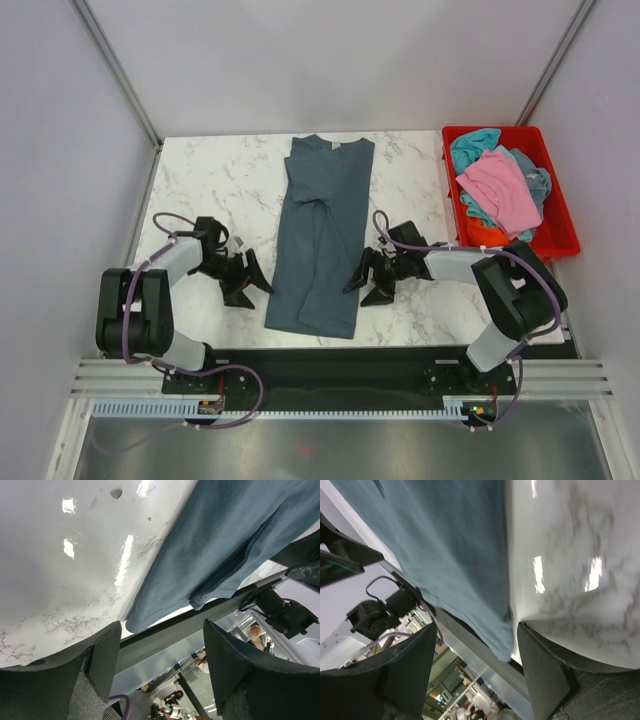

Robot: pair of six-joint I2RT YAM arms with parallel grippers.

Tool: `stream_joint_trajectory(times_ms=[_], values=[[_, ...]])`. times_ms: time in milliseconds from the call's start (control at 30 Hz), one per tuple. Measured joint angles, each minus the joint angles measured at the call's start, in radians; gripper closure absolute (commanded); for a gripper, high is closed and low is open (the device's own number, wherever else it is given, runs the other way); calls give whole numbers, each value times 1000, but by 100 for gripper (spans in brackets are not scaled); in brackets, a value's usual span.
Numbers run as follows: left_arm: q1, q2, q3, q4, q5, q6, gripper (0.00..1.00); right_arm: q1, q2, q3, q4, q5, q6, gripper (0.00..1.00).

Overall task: Fold and stack the t-shirts
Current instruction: Fold the tshirt

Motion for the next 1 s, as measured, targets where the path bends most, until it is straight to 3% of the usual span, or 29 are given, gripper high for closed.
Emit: stream_joint_trajectory(times_ms=[167,367,500,667,1000], values=[[-8,7,92,-7,-7,5,28,-48,95,138,-5,39,-28,26],[-118,63,417,3,-50,92,23,-157,248,490,-47,137,-157,26],[-210,215,704,31,-75,190,21,-183,374,766,-39,191,-254,26],[-225,470,1004,41,-107,276,18,-176,517,1000,-26,230,-353,25],[-218,900,1373,31,-179,412,15,-174,753,1172,-42,290,-468,22]])
